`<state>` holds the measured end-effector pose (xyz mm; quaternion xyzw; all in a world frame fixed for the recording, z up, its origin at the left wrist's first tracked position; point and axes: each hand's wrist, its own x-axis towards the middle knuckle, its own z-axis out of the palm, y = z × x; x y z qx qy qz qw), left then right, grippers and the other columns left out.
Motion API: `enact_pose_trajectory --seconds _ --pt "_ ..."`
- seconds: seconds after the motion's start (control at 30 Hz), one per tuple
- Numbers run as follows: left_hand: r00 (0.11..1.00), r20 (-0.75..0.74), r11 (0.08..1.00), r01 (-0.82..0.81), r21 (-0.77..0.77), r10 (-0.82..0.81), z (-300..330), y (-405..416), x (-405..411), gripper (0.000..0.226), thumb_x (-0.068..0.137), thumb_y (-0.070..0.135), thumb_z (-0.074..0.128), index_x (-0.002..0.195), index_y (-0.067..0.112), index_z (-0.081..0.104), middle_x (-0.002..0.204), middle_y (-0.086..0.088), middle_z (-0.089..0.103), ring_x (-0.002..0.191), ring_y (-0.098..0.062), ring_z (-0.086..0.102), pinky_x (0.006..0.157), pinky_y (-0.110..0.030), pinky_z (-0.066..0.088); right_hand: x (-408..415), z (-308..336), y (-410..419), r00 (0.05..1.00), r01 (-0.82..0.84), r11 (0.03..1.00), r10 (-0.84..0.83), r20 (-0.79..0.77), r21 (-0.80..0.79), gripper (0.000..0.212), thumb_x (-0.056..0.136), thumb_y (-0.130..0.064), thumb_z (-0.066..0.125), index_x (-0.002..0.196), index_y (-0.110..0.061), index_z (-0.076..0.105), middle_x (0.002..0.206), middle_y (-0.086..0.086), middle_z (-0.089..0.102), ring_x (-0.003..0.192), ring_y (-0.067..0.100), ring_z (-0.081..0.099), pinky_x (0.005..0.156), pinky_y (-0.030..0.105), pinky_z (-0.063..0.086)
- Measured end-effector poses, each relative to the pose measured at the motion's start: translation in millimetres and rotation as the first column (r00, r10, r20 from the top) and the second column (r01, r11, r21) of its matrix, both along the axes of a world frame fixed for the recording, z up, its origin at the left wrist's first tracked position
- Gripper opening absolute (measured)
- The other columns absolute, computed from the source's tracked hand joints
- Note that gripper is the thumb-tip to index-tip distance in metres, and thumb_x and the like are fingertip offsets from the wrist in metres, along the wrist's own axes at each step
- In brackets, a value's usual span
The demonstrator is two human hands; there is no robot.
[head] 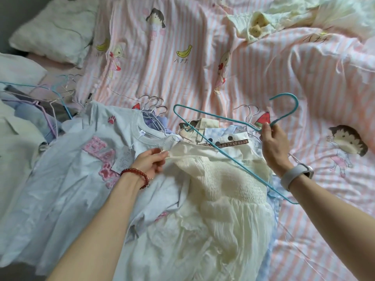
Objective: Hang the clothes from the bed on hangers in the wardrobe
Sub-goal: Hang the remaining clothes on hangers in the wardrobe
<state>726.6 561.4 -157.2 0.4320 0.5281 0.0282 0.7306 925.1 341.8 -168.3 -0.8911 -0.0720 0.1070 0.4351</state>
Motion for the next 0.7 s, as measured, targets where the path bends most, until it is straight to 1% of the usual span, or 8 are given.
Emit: enact_pose_trajectory --seconds 0.07,0.13,0.3,0.37,0.43,0.57,0.63,0.7 --pt "0.996 0.052 0.997 -0.077 -0.02 0.078 7.7 2.7 -2.6 0.018 0.085 -0.005 0.054 0.075 0.009 0.052 0.056 -0.002 0.059 0.045 -0.011 0.054 0.043 -0.02 0.044 -1.6 2.4 -4.2 1.0 0.011 1.0 -0.012 0.005 0.018 0.046 0.083 -0.047 0.028 0.091 -0.01 0.055 0.09 0.019 0.064 0.087 0.038 0.058 0.078 0.051 0.044" --pt "0.982 0.088 0.986 -0.167 0.008 0.166 16.4 3.6 -3.4 0.016 0.087 -0.002 0.054 0.072 0.006 0.053 0.056 -0.006 0.059 0.045 -0.015 0.053 0.048 -0.025 0.048 -3.5 4.0 -7.4 0.999 0.03 0.999 -0.031 0.021 0.036 0.044 0.084 -0.047 0.029 0.09 -0.013 0.055 0.091 0.019 0.064 0.088 0.038 0.058 0.078 0.051 0.044" --pt "0.938 0.076 0.934 -0.345 0.097 0.338 33.8 2.7 6.9 0.017 0.088 -0.002 0.055 0.073 0.005 0.051 0.059 -0.008 0.057 0.05 -0.013 0.057 0.042 -0.015 0.045 -13.8 10.5 -10.7 0.998 0.004 0.999 -0.002 0.061 -0.033 0.032 0.097 -0.032 0.033 0.097 -0.005 0.051 0.094 0.022 0.061 0.09 0.039 0.054 0.072 0.042 0.035" --pt "0.949 0.036 0.944 -0.316 0.097 0.314 33.3 0.0 11.7 0.019 0.087 -0.002 0.055 0.071 0.005 0.049 0.047 -0.006 0.057 0.042 -0.012 0.055 0.036 -0.014 0.04 -19.8 16.5 -10.2 0.986 -0.115 0.987 0.127 0.106 -0.108 0.027 0.098 -0.022 0.036 0.096 0.001 0.049 0.09 0.029 0.059 0.086 0.043 0.053 0.063 0.037 0.022" --pt "0.972 -0.02 0.97 -0.231 0.074 0.233 29.7 -4.5 14.7 0.02 0.088 -0.001 0.054 0.07 0.005 0.048 0.04 -0.003 0.055 0.032 -0.01 0.051 0.032 -0.011 0.032 -22.5 21.6 -9.7 0.961 -0.213 0.958 0.241 0.135 -0.194 0.025 0.097 -0.019 0.038 0.094 0.004 0.049 0.086 0.032 0.059 0.082 0.046 0.054 0.06 0.033 0.017" --pt "0.989 -0.098 0.99 -0.096 0.103 0.107 26.2 -15.7 17.0 0.018 0.087 0.0 0.057 0.072 0.007 0.048 0.046 -0.004 0.058 0.034 -0.008 0.052 0.031 -0.012 0.029 -17.4 29.4 -6.9 0.899 -0.149 0.901 0.295 0.325 -0.407 0.026 0.096 -0.026 0.039 0.098 -0.003 0.051 0.078 0.027 0.064 0.073 0.045 0.058 0.057 0.037 0.029" --pt "0.992 -0.093 0.989 -0.071 0.127 0.083 28.4 -20.8 17.6 0.02 0.087 0.0 0.057 0.071 0.008 0.048 0.045 -0.004 0.058 0.033 -0.007 0.051 0.031 -0.012 0.03 -15.4 34.5 -6.5 0.874 -0.125 0.887 0.31 0.374 -0.444 0.032 0.095 -0.03 0.034 0.099 -0.004 0.052 0.077 0.028 0.064 0.072 0.045 0.06 0.057 0.037 0.031" --pt "0.993 -0.076 0.988 -0.082 0.134 0.093 30.3 -23.1 17.5 0.02 0.087 0.001 0.058 0.07 0.007 0.049 0.045 -0.004 0.059 0.034 -0.007 0.053 0.033 -0.012 0.033 -11.4 40.6 -7.7 0.906 -0.088 0.908 0.244 0.346 -0.41 0.038 0.095 -0.034 0.028 0.099 -0.004 0.051 0.083 0.03 0.063 0.078 0.047 0.059 0.062 0.04 0.036"
